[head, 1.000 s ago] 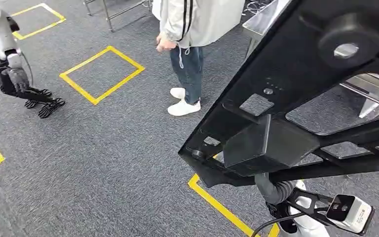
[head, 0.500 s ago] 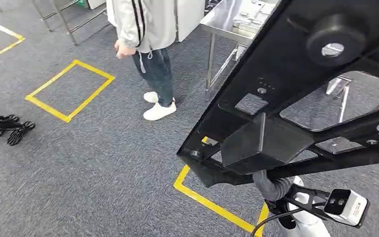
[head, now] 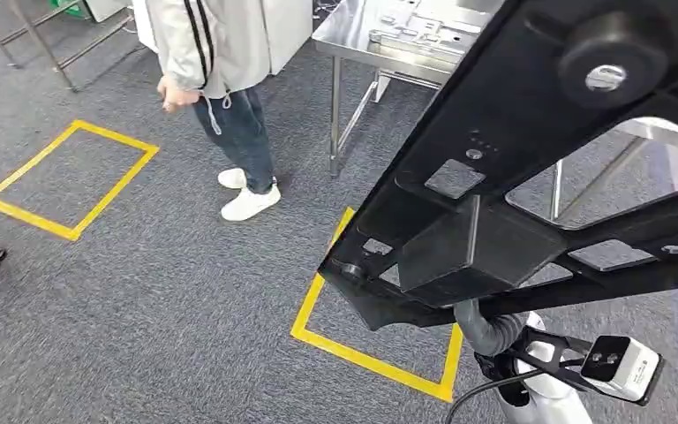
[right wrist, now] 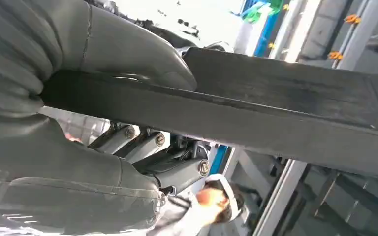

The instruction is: Take the parts from the cabinet and place them on the table.

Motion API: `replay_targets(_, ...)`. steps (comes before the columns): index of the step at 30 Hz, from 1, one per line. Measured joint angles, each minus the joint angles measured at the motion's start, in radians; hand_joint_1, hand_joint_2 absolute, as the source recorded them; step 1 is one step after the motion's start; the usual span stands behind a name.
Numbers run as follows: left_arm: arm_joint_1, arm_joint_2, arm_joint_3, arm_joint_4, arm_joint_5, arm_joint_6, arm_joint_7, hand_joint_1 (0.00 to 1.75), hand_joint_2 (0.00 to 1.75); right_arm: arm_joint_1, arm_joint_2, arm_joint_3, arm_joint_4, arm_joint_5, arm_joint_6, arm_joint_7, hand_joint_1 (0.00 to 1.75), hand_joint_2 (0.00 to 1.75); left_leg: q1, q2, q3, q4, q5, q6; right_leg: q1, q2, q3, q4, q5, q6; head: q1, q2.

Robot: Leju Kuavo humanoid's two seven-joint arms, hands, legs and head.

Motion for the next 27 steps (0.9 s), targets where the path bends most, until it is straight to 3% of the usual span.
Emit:
replay_targets(1,-0.001,-0.002,0.0,0.0,0.0,0.0,0.0,0.0,1.75,-0.001,0.0,-0.001,0.0,0.0,0.0,0.0,1.75,1.75,0.0,0.01,0.003,0.001,-0.003,-0.003,0.001,-0.017,0.056,-0.104,0.044,-0.004,0.0,0.0)
replay_targets(2,-0.001,-0.003,0.0,0.0,0.0,0.0,0.0,0.0,1.75,-0.003,0.0,-0.001,0.0,0.0,0.0,0.0,1.75,1.75,-0.002,0.018,0.007,0.001,-0.005,-0.007,0.005,-0.055,0.107,-0.193,0.072,-0.011,0.0,0.0)
replay_targets(3,-0.001,-0.003,0.0,0.0,-0.001,0.0,0.0,0.0,1.75,-0.004,0.0,-0.001,0.0,0.0,0.001,0.0,1.75,1.75,-0.011,0.025,0.009,0.002,-0.01,-0.013,0.014,-0.083,0.115,-0.215,0.061,-0.019,-0.001,0.0)
replay_targets(7,-0.007,-0.003,0.0,0.0,-0.002,0.0,0.004,0.0,1.75,-0.006,-0.001,-0.001,0.001,0.001,0.003,0.0,1.75,1.75,-0.012,0.061,0.022,-0.005,-0.012,-0.037,0.014,-0.036,0.11,-0.224,0.07,-0.04,-0.003,0.0)
replay_targets(9,-0.005,-0.004,0.0,0.0,-0.002,-0.003,0.005,0.0,1.75,-0.01,-0.001,-0.002,0.001,0.002,0.003,0.0,1.75,1.75,-0.003,-0.016,0.002,0.044,-0.052,-0.047,0.004,-0.016,0.115,-0.233,0.078,-0.052,-0.005,0.0)
replay_targets(10,-0.004,-0.006,0.0,0.0,-0.002,-0.004,0.005,0.0,1.75,-0.014,0.001,-0.001,0.001,0.002,0.003,0.0,1.75,1.75,-0.001,-0.036,-0.03,0.117,-0.094,-0.049,0.004,-0.006,0.113,-0.233,0.079,-0.055,-0.007,0.0)
replay_targets(12,-0.001,-0.006,0.0,0.0,-0.002,-0.004,0.006,0.0,1.75,-0.013,0.001,-0.001,0.002,0.003,0.004,0.0,1.75,1.75,-0.001,-0.05,-0.113,0.291,-0.166,-0.054,0.006,0.019,0.112,-0.231,0.079,-0.057,-0.009,0.0)
replay_targets(13,0.001,-0.006,0.0,0.0,-0.003,-0.005,0.007,0.0,1.75,-0.013,0.001,-0.001,0.004,0.003,0.004,0.001,1.75,1.75,-0.001,-0.051,-0.136,0.332,-0.168,-0.054,0.008,0.033,0.112,-0.23,0.079,-0.057,-0.01,0.0)
replay_targets(14,0.002,-0.006,0.0,0.0,-0.003,-0.006,0.008,0.0,1.75,-0.013,0.001,-0.001,0.005,0.003,0.003,0.002,1.75,1.75,-0.001,-0.051,-0.133,0.32,-0.146,-0.052,0.008,0.047,0.113,-0.228,0.079,-0.057,-0.009,0.0)
replay_targets(16,0.0,-0.006,0.0,0.0,-0.006,-0.008,0.008,0.0,1.75,-0.013,0.001,-0.001,0.005,0.004,0.0,0.003,1.75,1.75,-0.001,-0.06,-0.069,0.166,-0.049,-0.045,0.008,0.075,0.115,-0.223,0.077,-0.055,-0.009,0.0)
replay_targets(17,0.0,-0.006,0.0,0.0,-0.006,-0.008,0.008,0.0,1.75,-0.013,0.001,-0.001,0.005,0.004,-0.002,0.003,1.75,1.75,-0.001,-0.091,-0.026,0.069,-0.002,-0.039,0.008,0.087,0.115,-0.22,0.075,-0.052,-0.01,0.0)
replay_targets(18,0.002,-0.005,0.0,0.0,-0.008,-0.008,0.008,0.0,1.75,-0.013,0.001,-0.001,0.005,0.005,-0.002,0.003,1.75,1.75,0.001,-0.141,-0.006,0.024,-0.005,-0.029,0.009,0.097,0.113,-0.218,0.074,-0.05,-0.009,0.0)
replay_targets(20,-0.003,-0.006,0.0,0.0,-0.012,-0.008,0.009,0.0,1.75,-0.013,0.001,0.0,0.005,0.008,-0.005,0.003,1.75,1.75,-0.003,-0.13,-0.003,0.011,-0.007,-0.027,0.004,0.117,0.101,-0.215,0.077,-0.035,-0.01,0.0)
replay_targets(22,-0.008,-0.006,0.0,0.0,-0.013,-0.008,0.009,0.0,1.75,-0.009,0.001,0.0,0.005,0.011,-0.01,0.003,1.75,1.75,-0.006,-0.111,0.0,0.007,-0.004,-0.016,0.001,0.138,0.098,-0.22,0.083,-0.021,-0.01,0.0)
replay_targets(23,-0.008,-0.008,0.0,0.0,-0.013,-0.008,0.009,0.0,1.75,-0.008,0.001,0.0,0.005,0.013,-0.014,0.002,1.75,1.75,0.006,-0.096,0.005,-0.007,0.005,-0.007,0.003,0.124,0.098,-0.214,0.079,-0.017,-0.009,0.0)
replay_targets(24,-0.007,-0.008,0.0,0.0,-0.013,-0.008,0.009,0.0,1.75,-0.01,0.001,0.001,0.005,0.014,-0.016,0.0,1.75,1.75,0.003,-0.083,0.009,-0.013,0.007,-0.002,0.008,0.062,0.086,-0.189,0.059,-0.012,-0.007,0.0)
replay_targets(25,-0.006,-0.008,0.0,0.0,-0.014,-0.008,0.009,0.0,1.75,-0.012,0.001,0.001,0.005,0.016,-0.017,0.001,1.75,1.75,0.002,-0.07,0.008,-0.013,0.007,0.003,0.007,0.027,0.054,-0.126,0.018,-0.007,-0.004,0.0)
replay_targets(27,-0.002,-0.007,0.0,0.0,-0.014,-0.007,0.01,0.0,1.75,-0.01,0.002,0.002,0.006,0.018,-0.018,0.001,1.75,1.75,0.001,-0.043,0.007,-0.012,0.004,0.006,0.002,0.012,-0.032,0.047,-0.057,0.003,-0.005,0.0)
